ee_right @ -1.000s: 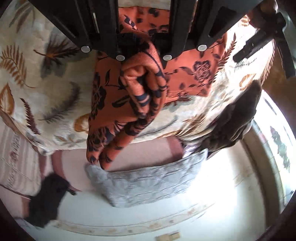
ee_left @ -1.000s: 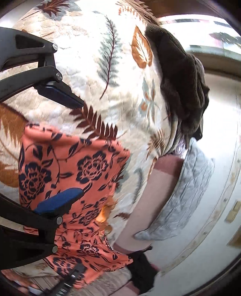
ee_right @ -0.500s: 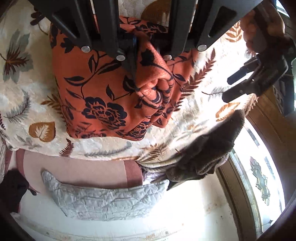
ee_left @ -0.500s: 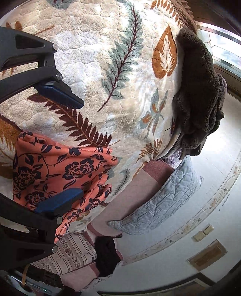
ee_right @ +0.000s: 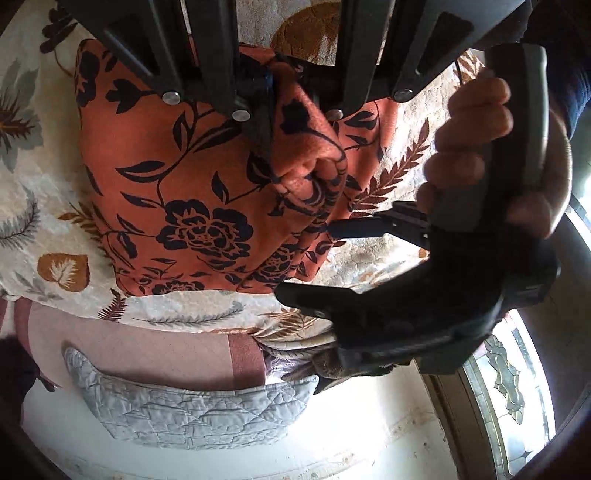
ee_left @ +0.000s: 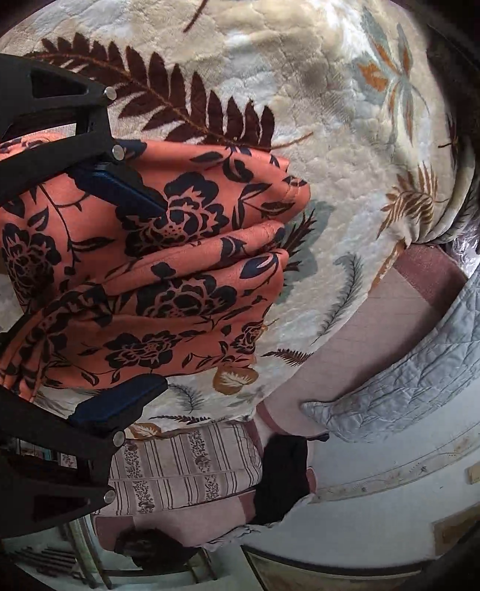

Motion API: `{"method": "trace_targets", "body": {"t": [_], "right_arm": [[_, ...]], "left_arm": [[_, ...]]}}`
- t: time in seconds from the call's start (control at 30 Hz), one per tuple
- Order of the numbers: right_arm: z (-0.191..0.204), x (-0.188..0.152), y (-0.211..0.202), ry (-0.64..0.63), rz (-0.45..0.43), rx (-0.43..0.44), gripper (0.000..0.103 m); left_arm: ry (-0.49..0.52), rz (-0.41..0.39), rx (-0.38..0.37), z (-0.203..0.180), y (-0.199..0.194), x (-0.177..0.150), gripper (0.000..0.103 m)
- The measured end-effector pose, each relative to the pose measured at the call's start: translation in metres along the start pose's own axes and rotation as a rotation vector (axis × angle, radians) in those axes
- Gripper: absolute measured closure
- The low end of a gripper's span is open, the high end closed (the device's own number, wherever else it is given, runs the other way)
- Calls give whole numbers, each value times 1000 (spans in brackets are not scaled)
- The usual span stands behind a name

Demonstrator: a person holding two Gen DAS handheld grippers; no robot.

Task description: Fold small clothes

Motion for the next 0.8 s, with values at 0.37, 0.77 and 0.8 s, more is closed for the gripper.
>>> {"method": "trace_targets", "body": {"t": [0.37, 0.77, 0.8], "right_arm": [[19, 7, -4, -61, -19, 40, 93], [58, -29, 47, -179, 57, -35, 90], [59, -30, 46, -178, 51, -40, 89]], "left_arm": [[222, 44, 15, -9, 9, 40, 85], [236, 16, 102, 54, 6, 31, 83], [236, 13, 100, 54, 5, 32, 83]]}}
Point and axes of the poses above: each gripper's, at about its wrist camera, not at the fingertips, and y roughly the way its jaws point, z to its left, x to its top, the point moved 5 cm from there along y, roughly the way its jaws point, and after that the axes turned 7 degrees about y, right-handed, at the moved point
